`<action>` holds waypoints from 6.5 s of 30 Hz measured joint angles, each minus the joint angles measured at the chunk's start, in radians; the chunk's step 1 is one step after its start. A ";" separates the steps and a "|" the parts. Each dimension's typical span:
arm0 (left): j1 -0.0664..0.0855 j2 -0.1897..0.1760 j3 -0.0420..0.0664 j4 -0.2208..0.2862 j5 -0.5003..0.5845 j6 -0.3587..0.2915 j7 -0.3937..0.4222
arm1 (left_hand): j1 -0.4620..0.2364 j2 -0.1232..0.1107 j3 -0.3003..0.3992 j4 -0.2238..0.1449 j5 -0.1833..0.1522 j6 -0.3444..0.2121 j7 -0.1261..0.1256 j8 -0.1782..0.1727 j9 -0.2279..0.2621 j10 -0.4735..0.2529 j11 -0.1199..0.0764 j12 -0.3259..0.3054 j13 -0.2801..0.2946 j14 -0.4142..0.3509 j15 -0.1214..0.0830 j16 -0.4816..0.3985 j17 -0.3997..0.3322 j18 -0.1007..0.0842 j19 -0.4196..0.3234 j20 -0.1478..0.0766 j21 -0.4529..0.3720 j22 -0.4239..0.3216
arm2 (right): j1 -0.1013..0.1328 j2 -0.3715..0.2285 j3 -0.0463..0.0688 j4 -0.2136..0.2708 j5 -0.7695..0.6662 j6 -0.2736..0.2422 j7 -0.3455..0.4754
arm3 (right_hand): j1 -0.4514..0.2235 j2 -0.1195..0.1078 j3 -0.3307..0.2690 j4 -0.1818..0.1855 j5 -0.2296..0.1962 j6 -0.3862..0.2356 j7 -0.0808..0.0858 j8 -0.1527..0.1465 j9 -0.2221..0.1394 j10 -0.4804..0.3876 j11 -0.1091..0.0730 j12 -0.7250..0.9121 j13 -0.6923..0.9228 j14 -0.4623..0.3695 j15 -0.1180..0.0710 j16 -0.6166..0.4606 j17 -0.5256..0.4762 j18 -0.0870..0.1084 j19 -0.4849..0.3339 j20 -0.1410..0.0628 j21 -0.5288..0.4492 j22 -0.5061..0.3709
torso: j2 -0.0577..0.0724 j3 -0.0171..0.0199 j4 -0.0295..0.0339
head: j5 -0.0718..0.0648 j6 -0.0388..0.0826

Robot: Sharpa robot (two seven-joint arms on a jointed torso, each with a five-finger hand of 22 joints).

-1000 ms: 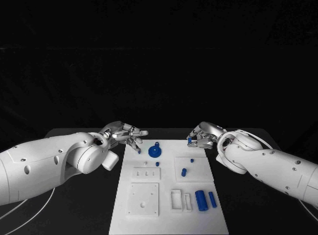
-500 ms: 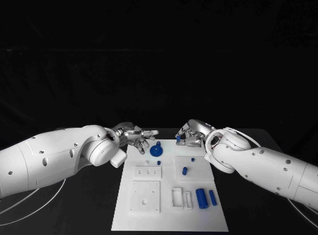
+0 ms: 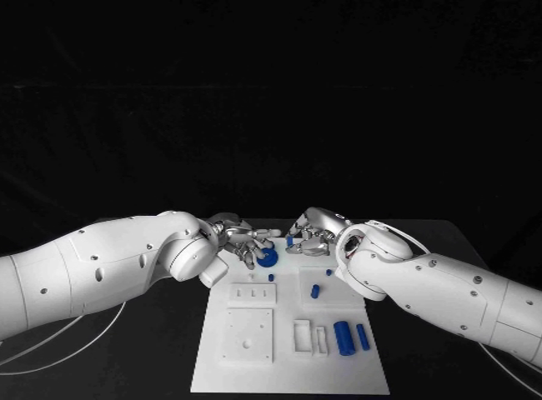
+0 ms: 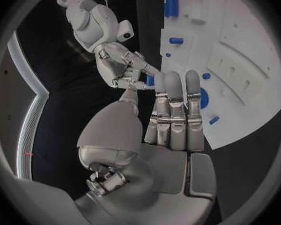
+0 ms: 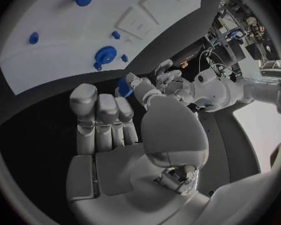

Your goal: Assemble the parts on the task board

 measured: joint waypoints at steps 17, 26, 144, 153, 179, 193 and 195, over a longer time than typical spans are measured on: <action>0.000 0.027 0.001 0.001 -0.063 -0.022 -0.075 | 0.000 -0.008 0.010 0.010 0.000 0.000 0.000 0.000 0.000 0.000 0.000 -0.004 -0.002 0.000 0.000 0.000 -0.019 0.000 0.003 0.003 -0.027 0.020 | 0.000 0.016 -0.007 0.029 -0.025 0.014 -0.014 | 0.000 0.000 -0.008 0.008 0.004 -0.003 0.000 -0.001 0.000 0.000 0.000 0.000 0.000 0.000 0.000 0.000 0.000 0.000 0.000 0.000 0.000 0.000 | 0.003 0.0017 -0.0009 | 0.001 -0.002; 0.000 0.033 0.001 0.002 -0.090 -0.025 -0.091 | 0.000 -0.008 0.006 -0.003 0.000 0.000 0.000 0.000 0.000 0.000 0.000 -0.004 -0.001 0.000 0.000 0.000 -0.029 0.000 0.004 0.004 -0.045 0.044 | -0.001 0.028 -0.010 0.029 -0.029 0.019 -0.015 | 0.000 0.000 -0.011 0.011 0.004 -0.005 0.001 0.000 -0.001 0.000 0.000 0.000 0.000 0.000 0.000 0.000 0.000 0.000 0.000 0.000 0.000 0.000 | 0.003 0.0014 -0.0002 | -0.001 -0.002; -0.005 0.049 -0.035 -0.033 -0.253 0.020 -0.143 | -0.078 0.096 0.224 -0.353 0.554 0.100 -0.026 0.011 0.240 0.010 -0.058 0.400 0.106 0.063 -0.063 0.292 0.115 0.000 0.081 -0.037 -0.050 0.425 | -0.026 -0.153 0.125 0.037 0.094 -0.050 0.036 | 0.016 -0.052 -0.138 0.118 0.132 -0.149 0.032 0.009 -0.001 -0.047 0.011 -0.075 -0.081 -0.007 0.007 -0.061 -0.046 0.017 0.000 0.007 -0.099 0.000 | 0.003 0.0050 -0.0012 | 0.021 -0.032; -0.021 0.067 -0.042 -0.059 -0.297 0.033 -0.163 | -0.105 0.113 0.233 -0.354 0.557 0.100 -0.026 0.000 0.279 0.013 -0.062 0.435 0.108 0.064 -0.063 0.316 0.141 0.001 0.093 -0.032 -0.082 0.493 | -0.011 -0.161 0.155 0.020 0.135 -0.067 0.039 | 0.012 -0.056 -0.130 0.116 0.151 -0.147 0.029 0.009 -0.001 -0.047 0.011 -0.075 -0.081 -0.007 0.007 -0.061 -0.045 0.016 0.000 0.007 -0.099 0.000 | 0.004 0.0027 0.0006 | 0.018 -0.042; -0.095 0.059 -0.043 -0.051 -0.450 0.006 -0.182 | -0.110 0.119 0.241 -0.347 0.542 0.100 -0.026 0.000 0.308 0.013 -0.062 0.454 0.105 0.063 -0.062 0.329 0.149 0.001 0.159 -0.034 -0.261 0.717 | -0.007 -0.161 0.159 0.007 0.174 -0.084 0.041 | 0.008 -0.060 -0.118 0.110 0.171 -0.143 0.030 0.009 -0.001 -0.047 0.011 -0.075 -0.080 -0.007 0.007 -0.061 -0.044 0.015 0.000 0.007 -0.099 0.000 | 0.004 0.0000 0.0020 | 0.033 -0.068; -0.112 0.042 -0.040 -0.052 -0.475 0.006 -0.185 | -0.110 0.119 0.241 -0.347 0.544 0.100 -0.026 0.002 0.374 0.013 -0.062 0.454 0.105 0.063 -0.062 0.329 0.149 0.001 0.167 -0.034 -0.276 0.733 | -0.007 -0.161 0.159 0.005 0.177 -0.084 0.040 | 0.008 -0.060 -0.118 0.110 0.180 -0.143 0.030 0.009 -0.001 -0.047 0.011 -0.075 -0.082 -0.007 0.007 -0.061 -0.043 0.015 0.000 0.007 -0.099 0.001 | 0.005 0.0020 0.0010 | 0.035 -0.079; -0.112 0.040 -0.040 -0.052 -0.476 0.008 -0.185 | -0.112 0.120 0.241 -0.347 0.544 0.100 -0.026 0.002 0.381 0.013 -0.062 0.454 0.105 0.063 -0.062 0.329 0.149 0.001 0.167 -0.034 -0.276 0.733 | -0.007 -0.161 0.159 0.005 0.177 -0.084 0.040 | 0.008 -0.060 -0.118 0.110 0.180 -0.143 0.030 0.009 -0.001 -0.047 0.011 -0.075 -0.082 -0.007 0.007 -0.061 -0.043 0.015 0.000 0.007 -0.099 0.001 | 0.005 0.0021 0.0010 | 0.035 -0.079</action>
